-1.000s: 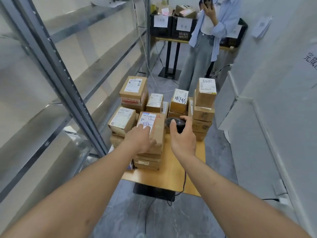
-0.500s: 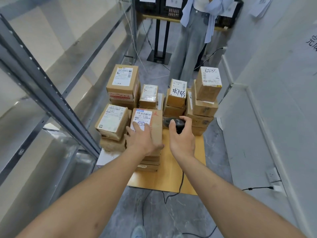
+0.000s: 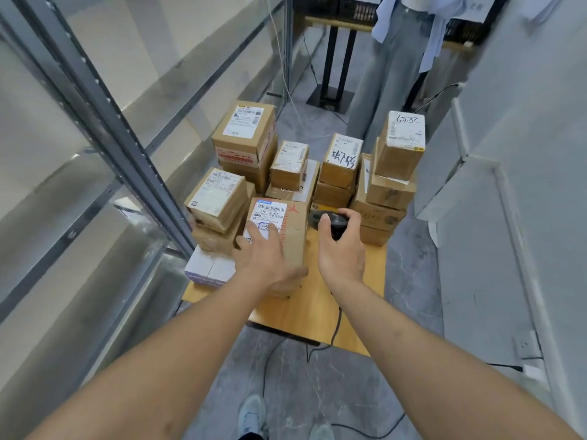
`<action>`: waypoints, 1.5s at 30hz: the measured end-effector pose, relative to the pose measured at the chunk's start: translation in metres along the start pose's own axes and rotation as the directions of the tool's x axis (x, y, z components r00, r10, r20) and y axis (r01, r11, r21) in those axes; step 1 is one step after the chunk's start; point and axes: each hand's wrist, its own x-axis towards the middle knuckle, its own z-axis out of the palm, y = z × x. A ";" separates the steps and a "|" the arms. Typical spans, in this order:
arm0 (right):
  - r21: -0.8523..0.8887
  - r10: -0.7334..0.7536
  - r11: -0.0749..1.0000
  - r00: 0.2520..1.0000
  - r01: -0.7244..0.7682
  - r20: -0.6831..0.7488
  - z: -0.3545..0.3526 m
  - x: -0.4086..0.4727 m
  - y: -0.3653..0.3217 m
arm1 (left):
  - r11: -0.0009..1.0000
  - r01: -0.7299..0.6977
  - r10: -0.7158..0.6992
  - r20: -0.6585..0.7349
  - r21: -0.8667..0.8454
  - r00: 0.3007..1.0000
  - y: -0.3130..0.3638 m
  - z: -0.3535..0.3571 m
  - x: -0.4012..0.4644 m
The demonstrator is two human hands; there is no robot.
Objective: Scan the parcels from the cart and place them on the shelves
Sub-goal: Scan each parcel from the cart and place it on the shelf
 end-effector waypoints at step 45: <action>0.130 -0.025 0.991 0.996 0.036 -0.089 0.010 -0.084 -0.027 | 0.451 -0.109 0.412 0.098 -0.886 0.906 -0.099 0.032 -0.044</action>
